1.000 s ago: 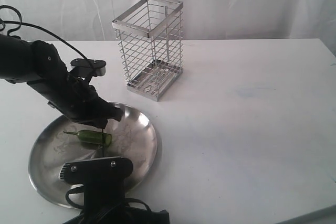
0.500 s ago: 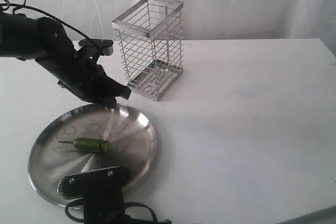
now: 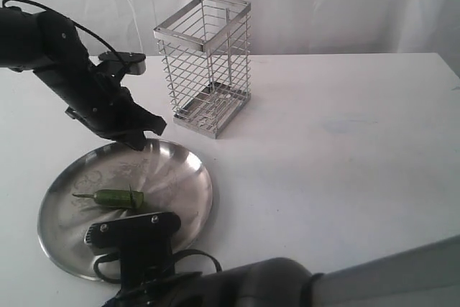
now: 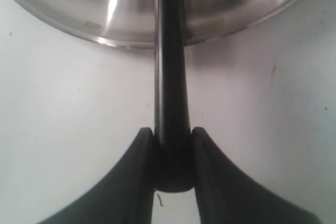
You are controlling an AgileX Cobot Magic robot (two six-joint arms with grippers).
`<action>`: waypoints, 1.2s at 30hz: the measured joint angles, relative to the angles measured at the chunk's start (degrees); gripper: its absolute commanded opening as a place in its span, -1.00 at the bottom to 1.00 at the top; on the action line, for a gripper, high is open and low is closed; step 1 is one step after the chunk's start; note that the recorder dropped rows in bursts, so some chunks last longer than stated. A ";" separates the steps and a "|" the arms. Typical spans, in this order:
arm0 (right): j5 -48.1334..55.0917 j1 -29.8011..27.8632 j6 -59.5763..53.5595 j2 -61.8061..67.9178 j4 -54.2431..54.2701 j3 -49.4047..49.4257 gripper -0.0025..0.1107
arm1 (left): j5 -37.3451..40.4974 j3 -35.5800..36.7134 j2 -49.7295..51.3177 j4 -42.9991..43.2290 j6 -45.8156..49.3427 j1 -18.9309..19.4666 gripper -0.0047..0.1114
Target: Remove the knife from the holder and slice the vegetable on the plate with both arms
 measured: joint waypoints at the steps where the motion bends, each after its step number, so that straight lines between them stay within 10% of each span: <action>1: -0.59 -0.64 -0.99 0.00 0.61 -0.03 -0.96 | 0.03 0.00 -0.66 0.00 0.00 0.55 -0.92; 9: -1.72 -2.04 -6.26 0.00 3.84 -0.13 -0.96 | 4.79 -0.13 -5.42 6.61 0.58 2.06 -0.91; 15: -2.30 -3.40 -10.11 0.00 6.03 -0.13 -0.96 | 15.60 -0.13 -5.65 10.05 6.52 2.06 -0.24; 22: -3.47 -4.38 -11.73 0.00 6.77 -0.13 -0.96 | 18.15 0.26 -5.65 9.25 7.57 2.06 -0.27; 27: -3.60 -4.38 -11.81 0.00 6.86 -0.13 -0.96 | 11.86 6.17 -5.40 4.04 7.70 2.06 -0.92; 36: -3.60 -4.38 -11.81 -0.34 6.98 -0.13 -0.96 | 4.83 10.83 -4.69 -1.02 7.70 2.06 -0.92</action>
